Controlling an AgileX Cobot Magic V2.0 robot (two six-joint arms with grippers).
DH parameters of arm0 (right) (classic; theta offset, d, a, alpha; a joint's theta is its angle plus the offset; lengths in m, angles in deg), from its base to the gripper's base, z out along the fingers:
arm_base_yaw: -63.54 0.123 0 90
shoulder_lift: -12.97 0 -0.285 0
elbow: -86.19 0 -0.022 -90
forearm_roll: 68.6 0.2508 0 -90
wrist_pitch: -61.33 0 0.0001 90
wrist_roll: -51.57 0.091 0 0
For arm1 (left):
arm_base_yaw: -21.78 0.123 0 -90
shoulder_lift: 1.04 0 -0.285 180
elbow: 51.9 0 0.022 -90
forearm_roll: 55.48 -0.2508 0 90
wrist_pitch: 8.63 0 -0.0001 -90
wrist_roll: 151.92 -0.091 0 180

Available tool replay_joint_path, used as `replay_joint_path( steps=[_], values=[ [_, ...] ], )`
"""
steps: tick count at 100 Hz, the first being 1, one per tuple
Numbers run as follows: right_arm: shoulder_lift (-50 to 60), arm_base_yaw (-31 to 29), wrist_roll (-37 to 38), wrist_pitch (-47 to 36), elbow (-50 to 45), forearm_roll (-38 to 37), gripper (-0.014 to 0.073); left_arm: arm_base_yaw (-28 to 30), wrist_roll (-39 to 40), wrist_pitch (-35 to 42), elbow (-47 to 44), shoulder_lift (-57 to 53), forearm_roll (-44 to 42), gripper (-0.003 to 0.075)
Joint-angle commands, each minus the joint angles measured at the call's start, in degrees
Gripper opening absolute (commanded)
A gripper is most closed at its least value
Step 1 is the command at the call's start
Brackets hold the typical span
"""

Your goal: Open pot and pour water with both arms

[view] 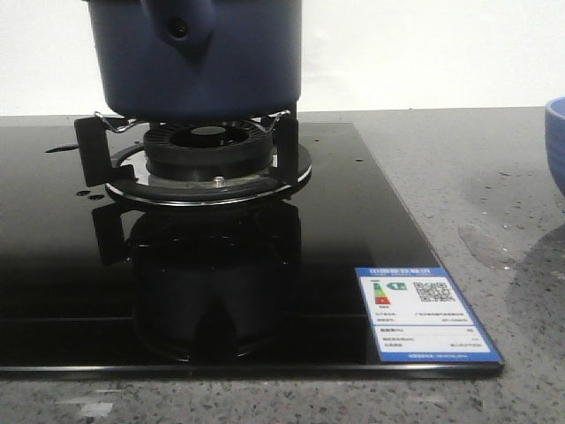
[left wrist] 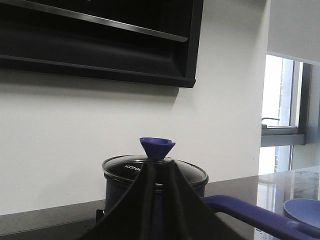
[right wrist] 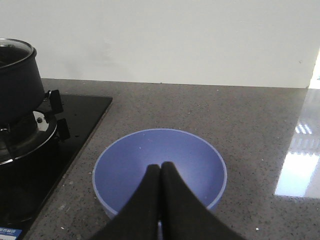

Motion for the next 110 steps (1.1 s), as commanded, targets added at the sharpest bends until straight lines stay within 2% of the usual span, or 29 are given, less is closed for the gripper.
replay_joint_path(
  steps=[1,40,47,50,53,58,65,70,73,78,82,97,110],
  values=[
    [-0.83,0.12,-0.6,-4.23,1.06,0.12,-0.0064,0.15,0.51,0.52,1.46,0.52,1.85,-0.002],
    [-0.83,0.12,-0.6,-4.23,1.06,0.12,-0.0064,0.15,0.07,1.44,1.46,0.52,1.32,-0.002],
    [-0.83,0.12,-0.6,-4.23,1.06,0.12,-0.0064,0.15,0.13,4.61,1.46,0.52,-2.49,-0.002],
    [-0.83,0.12,-0.6,-4.23,1.06,0.12,-0.0064,0.15,0.93,5.11,1.46,0.52,-6.72,-0.002],
    [-0.83,0.12,-0.6,-4.23,1.06,0.12,-0.0064,0.15,2.93,5.91,1.46,0.52,-11.31,-0.002],
    [-0.83,0.12,-0.6,-4.23,1.06,0.12,-0.0064,0.15,11.57,8.1,1.46,0.52,-22.37,-0.002],
    [-0.83,0.12,-0.6,-4.23,1.06,0.12,-0.0064,0.15,33.04,11.28,0.86,0.52,-44.97,-0.002],
    [-0.83,0.12,-0.6,-4.23,1.06,0.12,-0.0064,0.15,51.82,13.01,-0.26,0.52,-61.57,-0.002],
    [-0.83,0.12,-0.6,-4.23,1.06,0.12,-0.0064,0.15,59.37,13.59,-1.03,0.52,-71.34,-0.002],
    [-0.83,0.12,-0.6,-4.23,1.06,0.12,-0.0064,0.15,67.7,13.8,-2.56,0.52,-79.76,-0.002],
    [-0.83,0.12,-0.6,-4.23,1.06,0.12,-0.0064,0.15,69.94,13.8,-4.24,0.52,-81.52,-0.002],
    [-0.83,0.12,-0.6,-4.23,1.06,0.12,-0.0064,0.85,69.94,13.94,-11.2,0.39,-81.53,-0.002],
    [-0.83,0.12,-0.6,-4.23,1.06,0.12,-0.0064,4.91,70.74,13.43,-16.4,-0.04,-81.65,-0.002]
  ],
)
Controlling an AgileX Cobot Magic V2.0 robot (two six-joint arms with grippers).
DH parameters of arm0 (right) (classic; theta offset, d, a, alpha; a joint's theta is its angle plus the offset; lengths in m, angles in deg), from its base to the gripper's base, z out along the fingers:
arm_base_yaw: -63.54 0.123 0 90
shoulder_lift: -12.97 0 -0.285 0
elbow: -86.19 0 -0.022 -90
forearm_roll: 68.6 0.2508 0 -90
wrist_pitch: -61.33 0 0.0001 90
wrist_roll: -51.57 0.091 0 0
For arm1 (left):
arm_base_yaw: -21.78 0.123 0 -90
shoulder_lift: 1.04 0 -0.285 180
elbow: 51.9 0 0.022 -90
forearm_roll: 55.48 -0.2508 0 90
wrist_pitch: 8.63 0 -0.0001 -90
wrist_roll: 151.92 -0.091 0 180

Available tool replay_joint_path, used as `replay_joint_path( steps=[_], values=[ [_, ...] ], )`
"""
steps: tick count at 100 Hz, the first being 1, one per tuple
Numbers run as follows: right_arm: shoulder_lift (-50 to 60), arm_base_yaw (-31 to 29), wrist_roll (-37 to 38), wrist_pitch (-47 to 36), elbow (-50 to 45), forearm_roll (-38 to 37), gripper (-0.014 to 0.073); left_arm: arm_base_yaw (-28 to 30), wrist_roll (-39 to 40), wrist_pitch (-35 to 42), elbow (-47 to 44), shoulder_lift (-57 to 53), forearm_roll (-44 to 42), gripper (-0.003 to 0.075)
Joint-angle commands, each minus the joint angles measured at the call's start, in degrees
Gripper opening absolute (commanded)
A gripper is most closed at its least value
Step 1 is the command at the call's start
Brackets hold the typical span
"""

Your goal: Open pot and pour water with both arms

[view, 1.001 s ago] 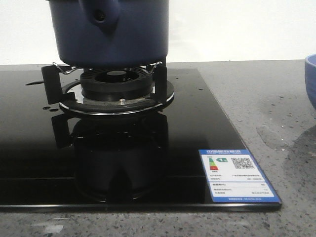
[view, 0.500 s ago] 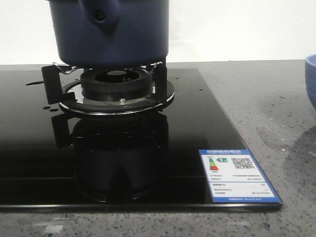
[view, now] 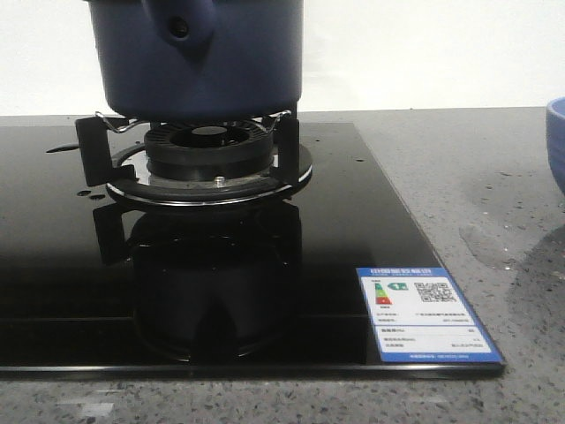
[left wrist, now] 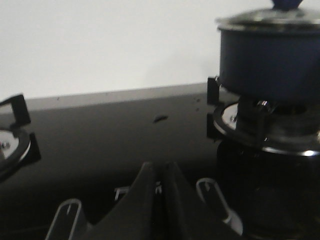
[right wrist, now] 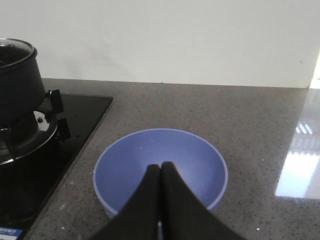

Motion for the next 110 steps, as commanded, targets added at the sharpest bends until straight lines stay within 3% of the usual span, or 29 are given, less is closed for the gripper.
replay_joint_path(
  steps=[1,23,110],
  values=[
    [-0.83,0.12,-0.6,-4.25,1.06,0.12,-0.0064,2.52,1.35,3.73,-1.25,-0.02,-0.35,-0.002],
    [-0.83,0.12,-0.6,-4.25,1.06,0.12,-0.0064,10.26,1.2,-8.84,-2.74,-1.58,-1.36,-0.002],
    [-0.83,0.12,-0.6,-4.37,0.79,0.12,-0.0064,12.22,1.11,-8.63,-2.74,-1.58,-1.29,-0.002]
  ],
)
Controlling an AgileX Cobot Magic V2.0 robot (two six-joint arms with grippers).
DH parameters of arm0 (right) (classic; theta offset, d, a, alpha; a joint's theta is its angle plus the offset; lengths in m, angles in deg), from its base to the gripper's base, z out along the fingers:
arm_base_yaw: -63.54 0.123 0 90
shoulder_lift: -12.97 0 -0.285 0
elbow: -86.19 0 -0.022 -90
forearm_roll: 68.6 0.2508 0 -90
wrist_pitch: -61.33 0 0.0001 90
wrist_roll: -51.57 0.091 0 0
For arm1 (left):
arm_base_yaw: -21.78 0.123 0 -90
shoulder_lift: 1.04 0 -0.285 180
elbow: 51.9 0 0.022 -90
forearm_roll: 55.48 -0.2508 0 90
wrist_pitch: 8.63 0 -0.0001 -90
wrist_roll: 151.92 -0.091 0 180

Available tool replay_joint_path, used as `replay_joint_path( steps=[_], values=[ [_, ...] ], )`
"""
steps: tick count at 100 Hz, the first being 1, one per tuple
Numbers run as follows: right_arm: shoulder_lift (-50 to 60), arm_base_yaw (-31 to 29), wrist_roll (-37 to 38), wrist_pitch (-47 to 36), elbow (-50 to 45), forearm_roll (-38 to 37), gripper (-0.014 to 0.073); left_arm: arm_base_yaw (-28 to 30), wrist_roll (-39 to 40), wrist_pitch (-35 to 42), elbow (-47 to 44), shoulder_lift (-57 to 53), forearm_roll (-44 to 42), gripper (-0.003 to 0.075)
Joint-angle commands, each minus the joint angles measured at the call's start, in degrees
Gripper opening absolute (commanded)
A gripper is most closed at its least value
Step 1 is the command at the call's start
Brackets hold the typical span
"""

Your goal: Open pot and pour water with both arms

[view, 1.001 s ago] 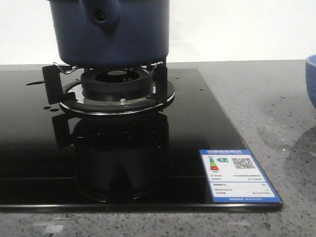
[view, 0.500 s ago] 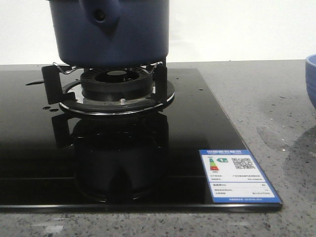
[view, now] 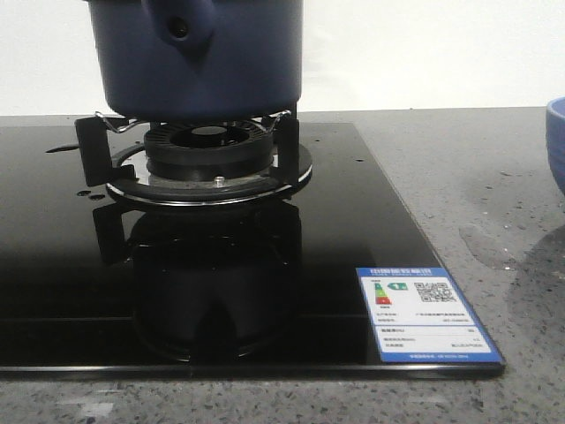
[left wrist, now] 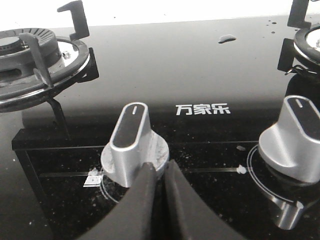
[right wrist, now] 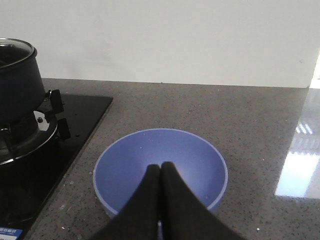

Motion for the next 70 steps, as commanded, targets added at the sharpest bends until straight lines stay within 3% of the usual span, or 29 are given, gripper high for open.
replay_joint_path(
  steps=[1,12,19,27,38,46,62,70],
  values=[
    [-0.83,0.12,-0.6,-4.47,0.78,0.12,-0.0064,0.19,0.52,2.36,-1.6,-1.58,0.11,-0.002],
    [-0.83,0.01,-0.48,-5.4,-1.13,-3.51,-0.0064,0.19,0.52,2.36,-1.6,-1.58,0.11,-0.002],
    [-0.83,-0.3,3.33,-9.96,-4.69,-5.95,-0.0064,0.19,0.52,2.36,-1.6,-1.58,0.11,-0.002],
    [-0.83,-1.32,7.88,-18.46,-10.4,-7.94,-0.0064,0.19,0.52,2.36,-1.6,-1.58,0.11,-0.002],
    [-0.83,-3.4,8.43,-32.23,-20.44,-9.98,-0.0064,0.19,0.52,2.36,-1.6,-1.58,0.11,-0.002],
    [-0.83,-4.58,10.05,-36.89,-26.8,-9.98,-0.0064,0.19,0.52,2.36,-1.6,-1.58,0.11,-0.002],
    [1.18,-5.1,10.05,-37.31,-33.77,-10.31,-0.0064,0.19,0.52,2.36,-1.6,-1.58,0.11,-0.002],
    [2.35,-5.1,10.05,-31.36,-33.54,-10.76,-0.0064,0.19,0.52,2.36,-1.6,-1.58,0.11,-0.002]
  ],
)
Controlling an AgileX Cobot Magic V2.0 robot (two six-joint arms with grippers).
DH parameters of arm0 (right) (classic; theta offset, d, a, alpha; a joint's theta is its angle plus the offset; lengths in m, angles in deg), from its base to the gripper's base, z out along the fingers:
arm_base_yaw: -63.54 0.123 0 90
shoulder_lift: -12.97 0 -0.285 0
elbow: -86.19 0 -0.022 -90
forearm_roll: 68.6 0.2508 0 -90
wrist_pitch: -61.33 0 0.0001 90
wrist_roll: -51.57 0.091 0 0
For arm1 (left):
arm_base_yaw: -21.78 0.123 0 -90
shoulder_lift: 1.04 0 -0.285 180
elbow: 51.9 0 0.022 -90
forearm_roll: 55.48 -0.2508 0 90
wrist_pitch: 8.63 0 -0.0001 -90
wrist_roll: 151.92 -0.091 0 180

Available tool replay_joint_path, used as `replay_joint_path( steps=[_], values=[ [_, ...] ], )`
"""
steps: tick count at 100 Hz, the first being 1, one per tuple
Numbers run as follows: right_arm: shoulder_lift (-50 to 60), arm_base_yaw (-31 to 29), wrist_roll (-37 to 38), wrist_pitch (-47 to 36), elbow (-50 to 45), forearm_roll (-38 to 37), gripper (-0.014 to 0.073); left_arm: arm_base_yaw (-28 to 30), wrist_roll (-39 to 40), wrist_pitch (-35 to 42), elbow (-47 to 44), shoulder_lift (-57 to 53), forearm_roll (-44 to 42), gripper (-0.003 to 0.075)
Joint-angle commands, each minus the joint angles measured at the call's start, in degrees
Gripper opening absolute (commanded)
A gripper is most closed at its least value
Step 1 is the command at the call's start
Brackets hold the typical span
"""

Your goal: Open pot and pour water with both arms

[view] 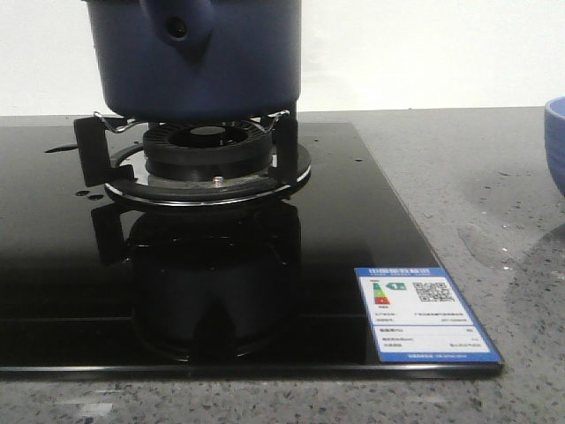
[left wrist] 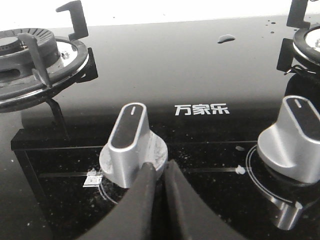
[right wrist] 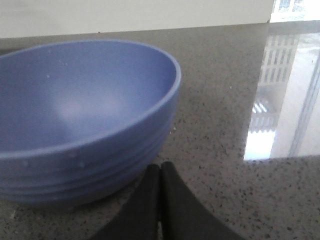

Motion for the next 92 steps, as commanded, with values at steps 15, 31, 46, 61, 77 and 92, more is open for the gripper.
replay_joint_path(
  steps=[15,31,46,61,77,92],
  values=[
    [1.27,-0.34,0.09,4.6,-1.38,-0.6,-0.0064,0.19,0.52,2.36,-1.6,-1.58,0.11,-0.002],
    [1.27,-0.34,0.09,4.2,-1.38,-0.6,-0.0064,0.19,0.52,2.36,-1.6,-1.58,0.11,-0.002],
    [1.27,-0.34,0.09,4.2,-1.38,-0.6,-0.0064,0.19,0.52,2.36,-1.6,-1.58,0.11,-0.002],
    [1.27,-0.34,0.09,4.1,-1.38,-0.6,-0.0064,0.19,0.52,2.36,-1.6,-1.58,0.11,-0.002],
    [1.27,-0.34,0.09,4.1,-1.38,-0.6,-0.0064,0.19,0.52,2.36,-1.6,-1.58,0.11,-0.002],
    [1.27,-0.34,0.09,4.1,-1.38,-0.6,-0.0064,0.19,0.52,2.36,-1.6,-1.58,0.11,-0.002]
  ],
)
